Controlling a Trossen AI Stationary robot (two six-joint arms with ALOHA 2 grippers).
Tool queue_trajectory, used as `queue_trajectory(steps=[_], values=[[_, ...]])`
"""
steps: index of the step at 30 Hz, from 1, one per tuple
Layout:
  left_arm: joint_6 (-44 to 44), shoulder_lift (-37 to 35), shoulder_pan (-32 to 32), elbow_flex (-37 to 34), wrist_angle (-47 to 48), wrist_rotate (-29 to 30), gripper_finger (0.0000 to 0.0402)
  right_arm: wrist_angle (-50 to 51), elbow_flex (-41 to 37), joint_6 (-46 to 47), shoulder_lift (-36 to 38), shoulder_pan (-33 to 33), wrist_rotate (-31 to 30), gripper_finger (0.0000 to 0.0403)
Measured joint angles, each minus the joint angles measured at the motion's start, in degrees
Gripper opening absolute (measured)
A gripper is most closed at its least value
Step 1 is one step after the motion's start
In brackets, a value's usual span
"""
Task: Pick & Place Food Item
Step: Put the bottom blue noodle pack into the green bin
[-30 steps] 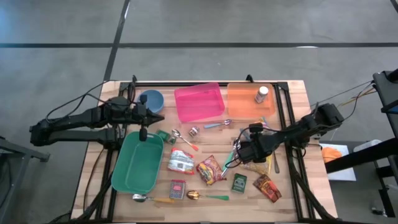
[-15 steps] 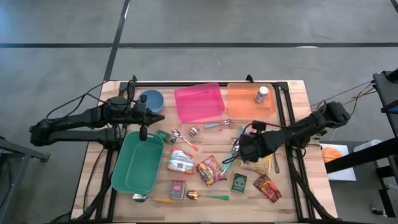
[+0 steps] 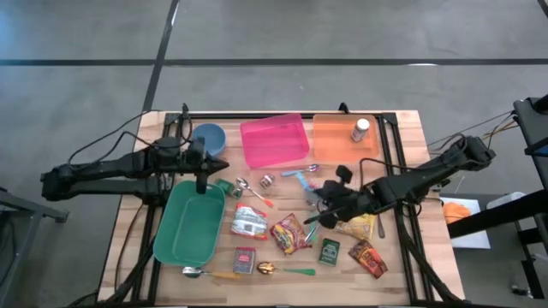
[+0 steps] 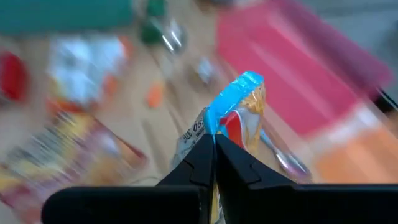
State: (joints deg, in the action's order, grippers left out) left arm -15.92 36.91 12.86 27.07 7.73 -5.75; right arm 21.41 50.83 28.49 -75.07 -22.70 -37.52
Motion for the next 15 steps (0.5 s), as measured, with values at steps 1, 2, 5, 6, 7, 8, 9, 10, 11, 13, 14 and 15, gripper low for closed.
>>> queue_trajectory(steps=[1, 2, 5, 6, 7, 8, 9, 10, 11, 13, 14, 15], values=[[-1.64, 0.03, 0.0, -1.07, -2.08, 0.09, 0.0013, -3.41, -0.48, -1.53, 0.08, -0.32, 0.05, 0.0008], [-3.25, 0.07, 0.0, -2.22, -4.38, 0.18, 0.0013, -6.59, -0.92, -2.76, 0.08, -0.68, 0.16, 0.0008], [-8.22, 0.07, -0.04, -5.31, -10.44, 0.15, 0.0013, -12.02, -2.09, -4.08, -0.57, -1.65, 0.44, 0.0008], [-9.68, 0.07, -0.04, -6.25, -12.5, 0.01, 0.0013, -13.13, -2.24, -4.07, -1.04, -1.91, 0.58, 0.0008], [-11.14, 0.07, -0.06, -7.21, -14.59, -0.53, 0.0013, -13.47, -2.39, -4.06, -1.52, -2.25, 1.07, 0.0008], [-12.16, 0.07, -0.07, -8.1, -16.32, -1.41, 0.0013, -13.52, -2.52, -4.08, -2.05, -2.44, 1.43, 0.0008], [-12.8, 0.07, -0.07, -8.9, -17.84, -2.39, 0.0013, -14.08, -2.54, -4.06, -2.68, -2.47, 1.86, 0.0008], [-13.1, 0.07, -0.11, -9.63, -19.25, -3.33, 0.0013, -15.06, -2.54, -4.06, -3.22, -2.47, 2.39, 0.0008], [-13.12, 0.07, -0.17, -10.31, -20.79, -4.0, 0.0013, -15.48, -2.54, -4.26, -3.57, -2.47, 3.0, 0.0008], [-13.12, 0.07, -0.17, -11.25, -22.91, -4.36, 0.0013, -17.7, -2.54, -5.44, -4.19, -2.28, 3.3, 0.0008], [-13.12, 0.07, -0.17, -11.65, -23.53, -4.36, 0.0013, -19.23, -2.52, -5.95, -4.53, -2.15, 3.43, 0.0008], [-13.14, 0.12, -0.17, -11.79, -23.95, -4.36, 0.0013, -20.21, -2.52, -6.22, -4.77, -2.02, 4.19, 0.0008]])
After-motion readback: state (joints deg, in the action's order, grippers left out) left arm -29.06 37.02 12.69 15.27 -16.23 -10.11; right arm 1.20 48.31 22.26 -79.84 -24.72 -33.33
